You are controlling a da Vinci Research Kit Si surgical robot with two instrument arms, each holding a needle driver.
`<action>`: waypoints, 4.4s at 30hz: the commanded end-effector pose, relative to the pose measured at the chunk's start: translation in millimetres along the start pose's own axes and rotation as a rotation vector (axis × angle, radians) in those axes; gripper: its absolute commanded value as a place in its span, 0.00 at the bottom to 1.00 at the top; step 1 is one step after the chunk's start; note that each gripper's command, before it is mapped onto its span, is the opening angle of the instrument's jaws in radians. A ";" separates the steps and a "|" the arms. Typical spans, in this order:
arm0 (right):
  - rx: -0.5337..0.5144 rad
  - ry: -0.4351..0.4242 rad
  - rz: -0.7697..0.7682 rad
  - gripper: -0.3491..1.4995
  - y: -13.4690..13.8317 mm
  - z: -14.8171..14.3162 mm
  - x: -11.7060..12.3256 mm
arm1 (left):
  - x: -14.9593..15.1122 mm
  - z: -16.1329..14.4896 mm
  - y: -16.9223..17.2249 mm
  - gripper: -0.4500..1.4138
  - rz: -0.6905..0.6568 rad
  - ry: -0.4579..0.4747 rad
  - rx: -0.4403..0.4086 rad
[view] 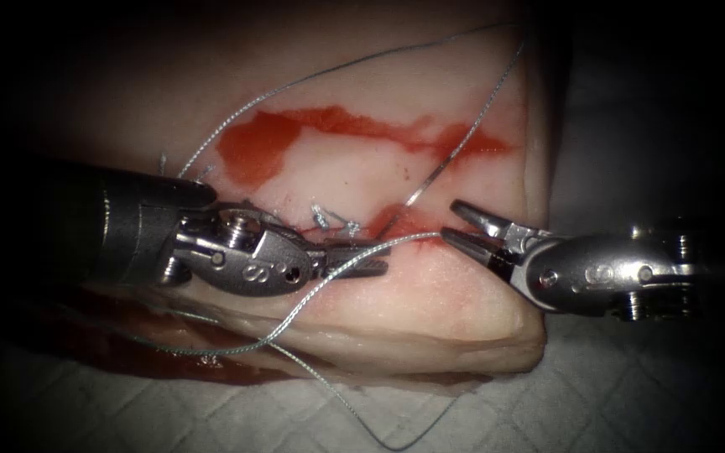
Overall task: Wound Closure
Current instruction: Pull the thread through the tissue using the left tool
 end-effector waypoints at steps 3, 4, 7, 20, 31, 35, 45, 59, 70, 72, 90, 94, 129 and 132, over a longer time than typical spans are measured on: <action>-0.005 0.005 0.001 0.24 0.5 0.8 -0.4 | 0.2 0.8 0.0 0.00 0.002 0.001 -0.002; -0.007 0.008 0.000 0.25 0.5 0.8 -0.5 | 0.2 0.8 0.0 0.00 0.002 0.001 -0.003; -0.013 0.001 -0.006 0.31 0.8 0.6 -0.7 | 0.2 0.9 -0.1 0.00 0.003 0.001 -0.002; 0.003 0.056 -0.049 0.17 2.2 2.7 -0.2 | 0.1 1.0 -0.2 0.00 0.002 0.002 -0.003; -0.059 0.076 -0.016 0.09 2.0 0.9 -1.3 | 0.1 1.0 -0.2 0.00 0.003 0.003 -0.004; -0.103 0.035 0.115 0.08 2.0 -0.1 -3.0 | 0.2 1.1 -0.2 0.00 0.004 0.003 -0.004; -0.210 0.059 0.249 0.12 6.1 -1.1 -2.4 | 0.4 1.1 -0.2 0.00 -0.014 0.014 -0.015; 0.054 -0.041 0.268 0.10 -0.4 -0.4 -5.3 | 0.5 1.4 -0.8 0.00 -0.009 0.029 -0.007; -0.095 -0.137 0.360 0.09 1.2 -1.7 -7.3 | 0.6 1.4 -0.7 0.00 -0.010 0.029 -0.003; -0.195 -0.061 0.430 0.10 4.1 -2.3 -6.8 | 0.5 1.3 -0.5 0.00 -0.012 0.028 -0.002; -0.059 -0.215 0.792 0.87 0.3 -5.9 -7.3 | -0.3 0.6 0.2 0.00 -0.470 -0.136 -0.001; 0.096 -0.324 0.790 0.88 -1.5 -3.6 -6.6 | -1.1 0.1 0.5 0.00 -0.883 -0.317 0.040; 0.257 -0.357 1.202 0.80 -1.8 0.1 -5.6 | -7.6 -13.6 8.2 0.00 -0.237 -0.349 -0.424; 0.200 -0.290 1.387 0.64 -1.2 -0.1 -6.3 | -6.6 -10.6 5.5 0.00 -0.109 -0.272 -0.348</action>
